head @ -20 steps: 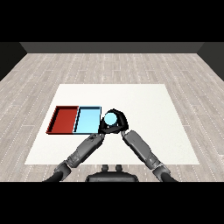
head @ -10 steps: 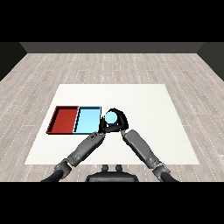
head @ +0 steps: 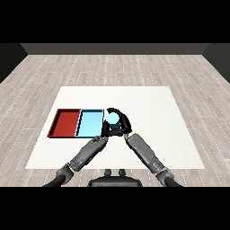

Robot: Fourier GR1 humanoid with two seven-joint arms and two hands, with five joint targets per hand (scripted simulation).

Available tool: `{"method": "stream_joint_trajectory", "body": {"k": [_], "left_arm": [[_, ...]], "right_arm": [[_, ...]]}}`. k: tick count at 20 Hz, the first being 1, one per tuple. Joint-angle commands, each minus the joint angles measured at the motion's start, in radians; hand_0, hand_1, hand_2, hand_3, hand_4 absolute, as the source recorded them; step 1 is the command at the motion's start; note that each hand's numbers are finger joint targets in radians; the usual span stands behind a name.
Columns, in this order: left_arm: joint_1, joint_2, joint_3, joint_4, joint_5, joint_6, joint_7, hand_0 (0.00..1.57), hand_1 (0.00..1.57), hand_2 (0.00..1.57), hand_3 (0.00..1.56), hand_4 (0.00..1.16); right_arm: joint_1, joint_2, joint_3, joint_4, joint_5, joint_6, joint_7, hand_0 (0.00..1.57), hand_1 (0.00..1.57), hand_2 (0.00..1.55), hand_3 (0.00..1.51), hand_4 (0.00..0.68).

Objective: Pick the blue can and put it in the blue box

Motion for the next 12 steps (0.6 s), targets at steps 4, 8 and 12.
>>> {"method": "stream_joint_trajectory", "body": {"k": [4, 8, 12], "left_arm": [[-0.014, -0.016, 0.081, 0.027, -0.025, -0.052, 0.019, 1.57, 1.57, 1.57, 1.48, 1.14], [0.037, -0.016, 0.082, 0.011, -0.076, -0.029, 0.005, 1.57, 1.57, 1.57, 1.49, 1.15], [0.011, -0.016, 0.122, 0.049, -0.042, -0.068, -0.025, 1.57, 1.57, 1.57, 1.49, 1.15]], "right_arm": [[0.002, 0.005, -0.067, 0.016, 0.057, 0.066, 0.008, 0.00, 0.00, 0.00, 0.00, 0.000], [0.016, -0.018, -0.098, -0.017, 0.033, 0.028, 0.016, 0.00, 0.00, 0.00, 0.00, 0.000], [0.010, -0.019, -0.174, -0.075, -0.039, 0.077, 0.042, 0.00, 0.00, 0.00, 0.00, 0.000]]}}
